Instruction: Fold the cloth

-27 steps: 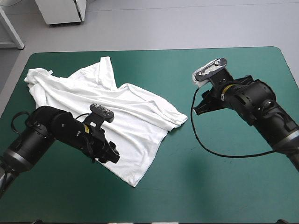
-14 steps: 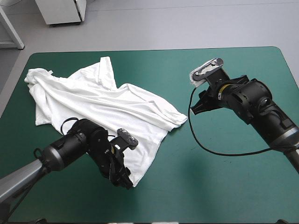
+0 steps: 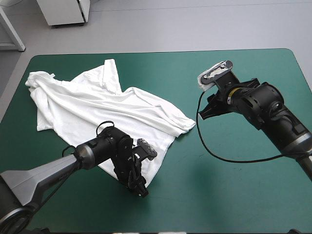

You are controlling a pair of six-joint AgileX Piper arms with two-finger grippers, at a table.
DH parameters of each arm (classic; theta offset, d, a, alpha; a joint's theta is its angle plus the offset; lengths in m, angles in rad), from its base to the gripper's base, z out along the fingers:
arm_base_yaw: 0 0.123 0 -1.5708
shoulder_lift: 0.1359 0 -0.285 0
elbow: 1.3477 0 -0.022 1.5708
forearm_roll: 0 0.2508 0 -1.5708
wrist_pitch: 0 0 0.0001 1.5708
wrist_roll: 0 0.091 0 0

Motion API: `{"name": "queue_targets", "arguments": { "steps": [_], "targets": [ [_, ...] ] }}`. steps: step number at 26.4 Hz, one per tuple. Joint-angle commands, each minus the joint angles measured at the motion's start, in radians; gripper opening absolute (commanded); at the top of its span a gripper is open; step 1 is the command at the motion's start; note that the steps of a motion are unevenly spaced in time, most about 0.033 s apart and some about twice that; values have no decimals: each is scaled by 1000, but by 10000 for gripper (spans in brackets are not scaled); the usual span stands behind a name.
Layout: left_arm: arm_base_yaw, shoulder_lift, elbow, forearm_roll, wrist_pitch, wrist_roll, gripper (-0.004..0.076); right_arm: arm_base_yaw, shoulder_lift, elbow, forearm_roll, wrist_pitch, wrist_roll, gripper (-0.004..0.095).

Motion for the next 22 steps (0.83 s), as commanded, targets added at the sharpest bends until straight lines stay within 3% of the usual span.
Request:
{"name": "queue_targets", "arguments": {
  "steps": [1,5,9,11,16,19,22],
  "targets": [
    [-9,-17,-23,-59,-37,20,421,-6,-26,-31,-41,-58,-10,447],
    [-9,-6,-23,-85,-70,20,374,-6,-19,-31,-46,-60,-3,447],
    [-9,15,-16,-85,-69,19,159,-6,21,-31,-40,-54,8,447],
    [-9,26,-5,-87,-69,27,92,-6,46,-31,-35,-53,8,447],
    [-9,53,41,-95,-71,69,61,-6,108,-31,-10,-64,8,447],
    [-9,41,45,-103,-62,70,-10,-6,182,-31,33,-67,8,447],
    [-9,-10,42,-115,-51,70,-9,-6,255,-31,90,-64,-23,447]
  ]
}}
